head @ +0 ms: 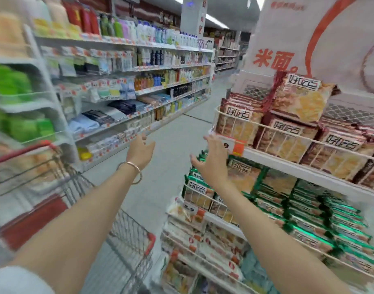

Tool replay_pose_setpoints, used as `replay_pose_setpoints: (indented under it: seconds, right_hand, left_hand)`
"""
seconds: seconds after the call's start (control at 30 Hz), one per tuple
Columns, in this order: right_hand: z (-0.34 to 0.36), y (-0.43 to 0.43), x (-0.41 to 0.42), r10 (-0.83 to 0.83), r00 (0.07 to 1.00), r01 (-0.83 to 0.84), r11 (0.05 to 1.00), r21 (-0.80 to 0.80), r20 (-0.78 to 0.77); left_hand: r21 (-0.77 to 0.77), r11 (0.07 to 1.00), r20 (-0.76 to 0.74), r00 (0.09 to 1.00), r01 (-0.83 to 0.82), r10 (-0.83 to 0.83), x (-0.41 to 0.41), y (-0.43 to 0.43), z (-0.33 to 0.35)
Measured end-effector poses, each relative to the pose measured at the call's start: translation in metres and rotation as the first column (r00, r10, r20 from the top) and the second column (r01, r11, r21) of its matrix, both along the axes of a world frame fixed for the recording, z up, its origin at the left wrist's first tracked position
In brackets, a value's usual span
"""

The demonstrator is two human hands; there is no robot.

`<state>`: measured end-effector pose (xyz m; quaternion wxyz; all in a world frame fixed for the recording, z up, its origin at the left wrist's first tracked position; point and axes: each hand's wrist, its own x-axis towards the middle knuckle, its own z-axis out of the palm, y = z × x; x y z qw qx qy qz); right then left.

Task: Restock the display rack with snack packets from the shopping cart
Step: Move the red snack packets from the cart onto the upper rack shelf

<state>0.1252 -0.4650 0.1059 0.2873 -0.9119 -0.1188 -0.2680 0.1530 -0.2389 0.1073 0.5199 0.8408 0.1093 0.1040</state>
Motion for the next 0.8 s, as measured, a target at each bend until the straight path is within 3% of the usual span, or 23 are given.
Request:
replay_pose_setpoints:
  seconds: [0.17, 0.3, 0.47, 0.6, 0.67, 0.8]
  right_hand:
    - [-0.086, 0.103, -0.015, 0.202, 0.949, -0.225, 0.972, -0.067, -0.243]
    - [-0.143, 0.171, -0.022, 0.333, 0.839, -0.400, 0.914, -0.072, -0.430]
    - [-0.201, 0.243, -0.013, 0.382, 0.687, -0.538, 0.839, -0.078, -0.618]
    - [-0.239, 0.297, 0.010, 0.376, 0.522, -0.668, 0.739, -0.092, -0.765]
    - [-0.263, 0.322, 0.026, 0.320, 0.393, -0.740, 0.667, -0.090, -0.862]
    - [-0.307, 0.356, 0.058, 0.120, 0.206, -0.846, 0.520, -0.115, -0.971]
  left_hand:
    - [0.072, 0.985, -0.217, 0.961, -0.159, 0.171, -0.060, 0.108, -0.087]
    - [0.088, 0.959, -0.364, 0.887, -0.269, 0.283, -0.105, 0.172, -0.145]
    - [0.082, 0.898, -0.487, 0.768, -0.433, 0.415, -0.133, 0.223, -0.204]
    - [-0.122, 0.768, -0.603, 0.662, -0.628, 0.446, -0.128, 0.254, -0.241]
    - [-0.119, 0.727, -0.658, 0.602, -0.676, 0.452, -0.117, 0.264, -0.261]
    - [-0.217, 0.519, -0.753, 0.480, -0.827, 0.450, -0.108, 0.262, -0.295]
